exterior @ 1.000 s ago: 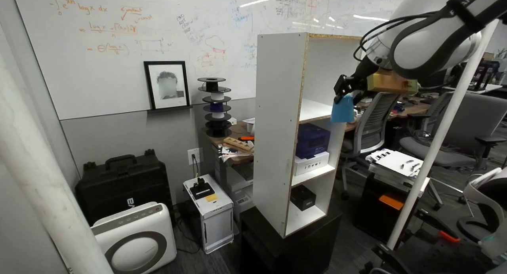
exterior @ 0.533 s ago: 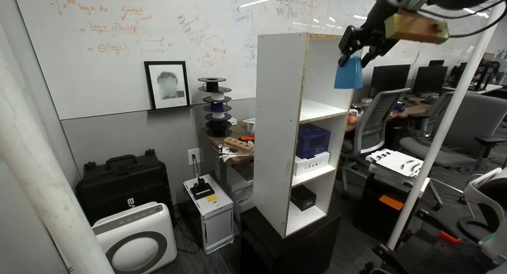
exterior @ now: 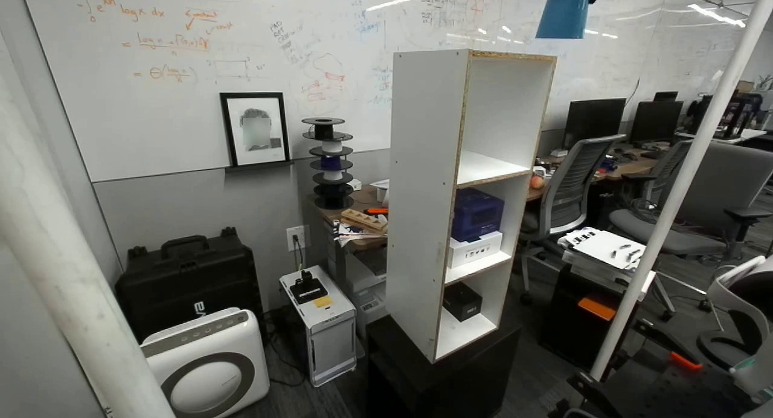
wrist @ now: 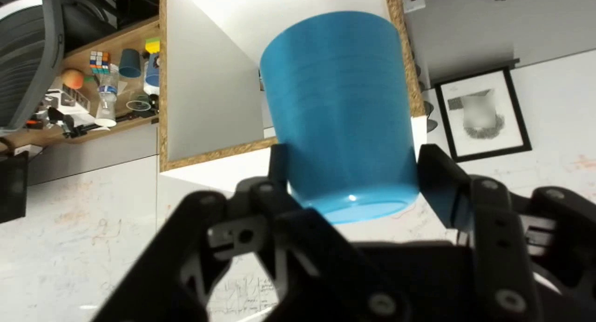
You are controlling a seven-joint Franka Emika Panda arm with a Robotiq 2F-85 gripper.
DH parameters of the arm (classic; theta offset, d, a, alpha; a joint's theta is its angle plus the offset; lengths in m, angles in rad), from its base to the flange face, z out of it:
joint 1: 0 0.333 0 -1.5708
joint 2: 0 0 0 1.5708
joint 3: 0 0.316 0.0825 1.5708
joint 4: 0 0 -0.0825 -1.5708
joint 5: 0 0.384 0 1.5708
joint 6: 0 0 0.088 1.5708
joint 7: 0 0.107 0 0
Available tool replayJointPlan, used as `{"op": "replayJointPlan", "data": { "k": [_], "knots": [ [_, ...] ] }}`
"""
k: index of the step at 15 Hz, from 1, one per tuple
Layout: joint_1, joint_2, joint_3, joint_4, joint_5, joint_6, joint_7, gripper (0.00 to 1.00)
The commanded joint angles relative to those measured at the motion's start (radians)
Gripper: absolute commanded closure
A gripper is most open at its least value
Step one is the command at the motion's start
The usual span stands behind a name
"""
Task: Move the blue cup to the top shelf
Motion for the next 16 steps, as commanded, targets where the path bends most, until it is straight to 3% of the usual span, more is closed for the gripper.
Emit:
{"op": "replayJointPlan", "data": {
  "k": [1,9,16],
  "knots": [
    [-0.062,0.106,-0.024,0.104,-0.019,0.064,0.008,0.56],
    [-0.166,0.404,0.012,0.313,-0.071,0.168,0.081,0.56],
    [-0.127,0.603,-0.006,0.474,-0.196,0.14,0.19,0.56]
  ]
}}
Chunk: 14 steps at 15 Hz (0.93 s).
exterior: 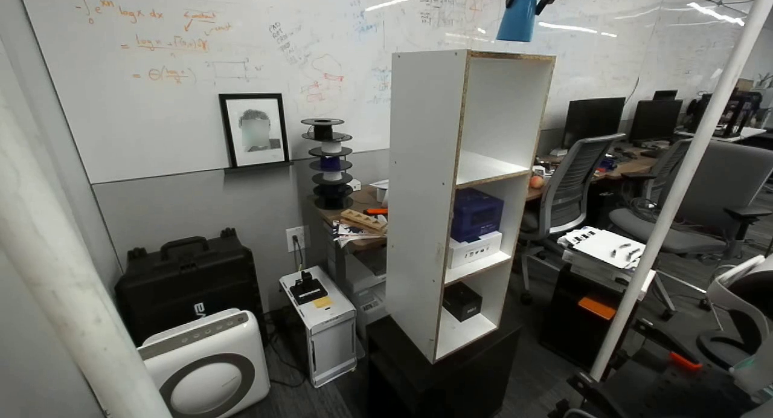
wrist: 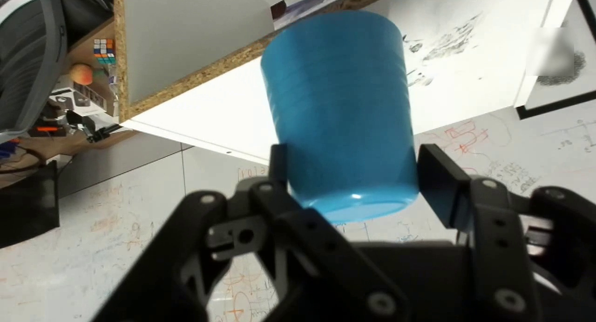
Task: Move the blue cup to the top shelf
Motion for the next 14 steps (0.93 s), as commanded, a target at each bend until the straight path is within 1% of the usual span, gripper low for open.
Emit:
{"op": "replayJointPlan", "data": {
  "k": [1,5,6,7,8,9,10,12,14],
  "knots": [
    [0.027,0.096,-0.013,0.115,-0.078,-0.018,0.069,0.56],
    [0.068,0.159,-0.037,0.169,-0.138,-0.022,0.111,0.56],
    [0.081,0.172,-0.046,0.18,-0.146,-0.025,0.116,0.52],
    [0.094,0.183,-0.055,0.189,-0.152,-0.027,0.12,0.09],
    [0.107,0.192,-0.064,0.197,-0.152,-0.029,0.12,0.09],
    [0.121,0.198,-0.075,0.2,-0.146,-0.032,0.114,0.06],
    [0.136,0.202,-0.087,0.202,-0.136,-0.036,0.104,0.0],
    [0.162,0.195,-0.103,0.194,-0.127,-0.052,0.097,0.0],
    [0.193,0.169,-0.118,0.162,-0.093,-0.075,0.081,0.0]
  ]
}}
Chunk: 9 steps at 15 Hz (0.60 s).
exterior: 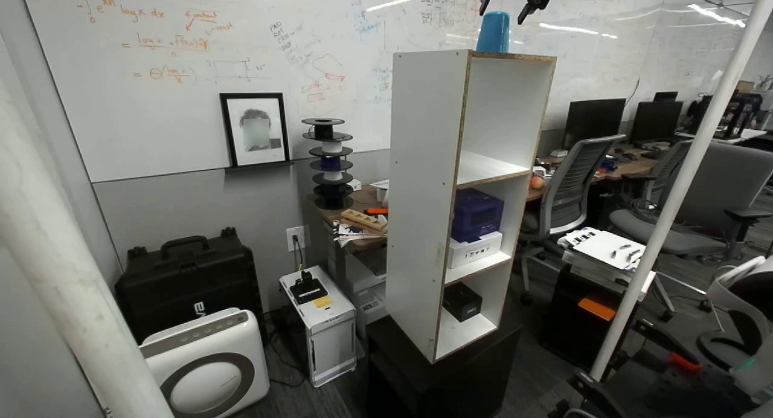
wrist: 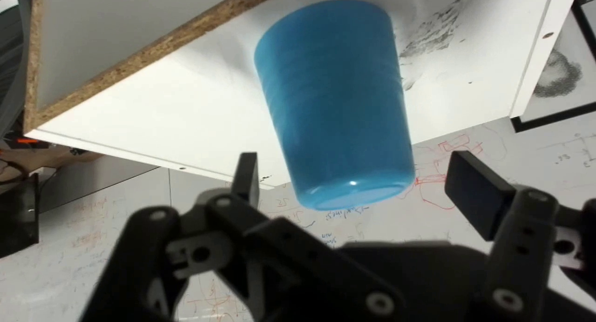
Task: Move the blue cup to the top shelf
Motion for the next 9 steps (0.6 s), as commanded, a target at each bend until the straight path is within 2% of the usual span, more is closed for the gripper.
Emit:
{"op": "replayJointPlan", "data": {
  "k": [1,4,9],
  "knots": [
    [0.073,-0.04,-0.035,-0.026,0.042,-0.062,-0.022,0.0],
    [0.137,-0.093,-0.038,-0.085,0.128,-0.148,-0.087,0.0],
    [0.236,-0.204,-0.025,-0.159,0.3,-0.372,-0.177,0.0]
  ]
}}
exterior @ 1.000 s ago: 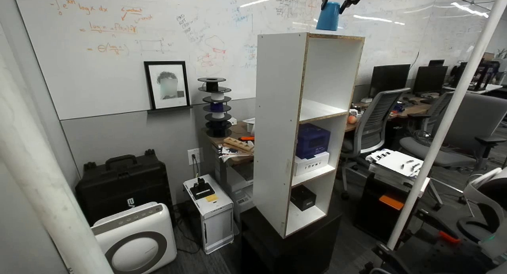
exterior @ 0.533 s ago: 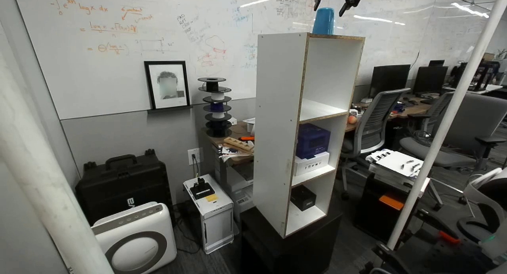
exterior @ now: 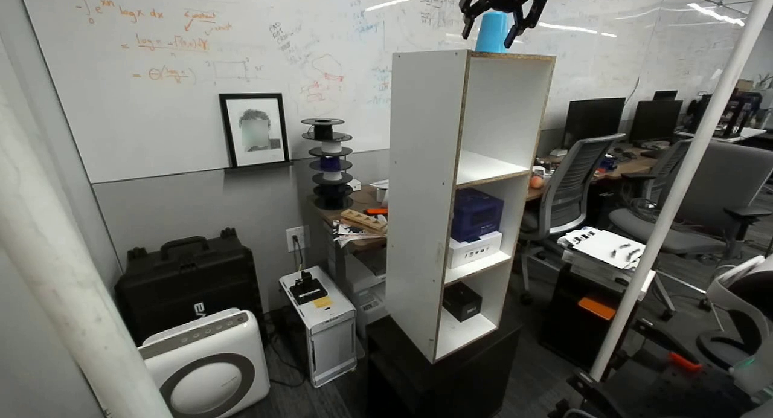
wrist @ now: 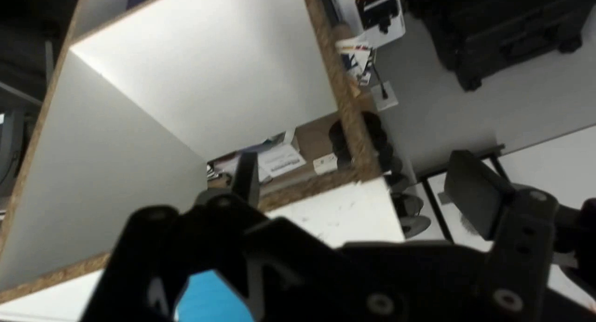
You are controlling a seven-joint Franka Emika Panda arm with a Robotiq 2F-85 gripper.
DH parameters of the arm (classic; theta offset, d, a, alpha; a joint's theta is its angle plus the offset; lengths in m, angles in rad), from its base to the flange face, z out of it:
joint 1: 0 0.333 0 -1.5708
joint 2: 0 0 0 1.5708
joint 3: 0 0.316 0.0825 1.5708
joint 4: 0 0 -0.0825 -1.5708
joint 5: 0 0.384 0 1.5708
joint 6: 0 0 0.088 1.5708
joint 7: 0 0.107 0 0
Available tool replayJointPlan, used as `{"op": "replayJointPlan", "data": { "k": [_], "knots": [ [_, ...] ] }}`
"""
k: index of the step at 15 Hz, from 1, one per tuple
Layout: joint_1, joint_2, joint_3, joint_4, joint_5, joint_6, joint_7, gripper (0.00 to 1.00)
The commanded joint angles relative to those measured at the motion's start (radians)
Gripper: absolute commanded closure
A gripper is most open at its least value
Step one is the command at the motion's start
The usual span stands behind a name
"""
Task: Move the blue cup to the top shelf
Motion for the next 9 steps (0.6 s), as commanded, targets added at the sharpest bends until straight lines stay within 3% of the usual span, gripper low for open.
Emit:
{"op": "replayJointPlan", "data": {
  "k": [1,6,7,9],
  "knots": [
    [0.064,-0.12,-0.003,-0.066,0.119,-0.156,-0.075,0.0],
    [0.12,-0.214,-0.024,-0.135,0.306,-0.462,-0.162,0.0],
    [0.09,-0.162,0.008,-0.09,0.254,-0.399,-0.122,0.0],
    [0.095,-0.19,0.004,-0.12,0.283,-0.45,-0.14,0.0]
  ]
}}
